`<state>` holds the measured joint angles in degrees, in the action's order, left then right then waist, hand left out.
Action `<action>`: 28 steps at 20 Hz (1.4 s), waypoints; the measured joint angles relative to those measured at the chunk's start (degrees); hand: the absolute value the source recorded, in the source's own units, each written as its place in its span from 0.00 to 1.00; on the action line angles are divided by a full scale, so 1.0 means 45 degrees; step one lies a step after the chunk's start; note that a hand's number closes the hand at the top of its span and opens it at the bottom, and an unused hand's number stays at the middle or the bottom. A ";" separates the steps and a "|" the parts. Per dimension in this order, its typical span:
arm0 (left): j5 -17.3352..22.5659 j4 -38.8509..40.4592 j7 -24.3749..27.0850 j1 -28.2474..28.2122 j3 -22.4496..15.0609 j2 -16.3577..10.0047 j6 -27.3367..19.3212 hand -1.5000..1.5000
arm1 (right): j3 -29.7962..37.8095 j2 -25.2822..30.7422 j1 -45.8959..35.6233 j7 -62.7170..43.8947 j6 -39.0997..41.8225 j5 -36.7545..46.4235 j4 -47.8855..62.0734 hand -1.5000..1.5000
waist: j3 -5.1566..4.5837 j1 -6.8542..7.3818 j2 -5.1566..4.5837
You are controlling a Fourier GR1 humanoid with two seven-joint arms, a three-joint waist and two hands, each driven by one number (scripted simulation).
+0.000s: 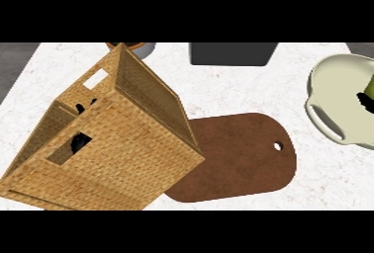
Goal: Pick the pear from the cutting board and place it in the pot
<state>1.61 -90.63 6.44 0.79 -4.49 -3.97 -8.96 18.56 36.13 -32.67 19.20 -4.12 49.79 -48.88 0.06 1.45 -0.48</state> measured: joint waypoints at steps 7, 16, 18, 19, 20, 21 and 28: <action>-0.0115 0.0065 0.0067 0.0143 -0.0118 0.0051 0.0099 0.50 | 0.0029 0.0594 -0.1469 0.0545 -0.0593 0.0804 0.4458 1.00 | 0.0018 0.0233 -0.0095; -0.0015 -0.0008 -0.0092 0.0311 -0.0011 0.0016 0.0199 0.50 | 0.0706 0.0968 -0.2223 0.1425 0.0240 0.0462 0.7317 0.00 | 0.0050 0.0291 -0.0140; -0.0026 -0.0030 -0.0119 0.0311 0.0015 0.0011 0.0171 0.50 | 0.1415 0.0895 -0.2311 0.2147 0.0422 -0.0320 0.7464 0.00 | 0.0059 0.0233 -0.0126; 0.0017 -0.0013 -0.0160 0.0325 0.0058 0.0016 0.0169 0.50 | 0.1847 0.0863 -0.2416 0.2479 0.0594 -0.0797 0.7513 0.00 | 0.0065 0.0200 -0.0121; 0.0082 0.0019 -0.0156 0.0341 0.0161 -0.0021 0.0182 0.50 | 0.2305 0.0808 -0.2531 0.2741 0.0759 -0.1298 0.7561 0.00 | 0.0066 0.0165 -0.0111; 0.0062 0.0025 -0.0065 0.0224 0.0098 0.0052 0.0168 0.50 | 0.2744 0.0816 -0.2646 0.2988 0.0986 -0.1775 0.7623 0.00 | 0.0069 0.0160 -0.0105; -0.0106 -0.0083 -0.0096 0.0185 -0.0065 0.0161 0.0071 0.50 | 0.5049 0.1524 -0.2858 0.3510 0.2500 -0.4177 0.8388 0.00 | 0.0061 0.0186 -0.0133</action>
<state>1.13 -91.00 6.01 1.62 -4.78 -3.25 -8.64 41.28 42.99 -45.53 35.00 7.13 30.99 -11.13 0.34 2.29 -1.08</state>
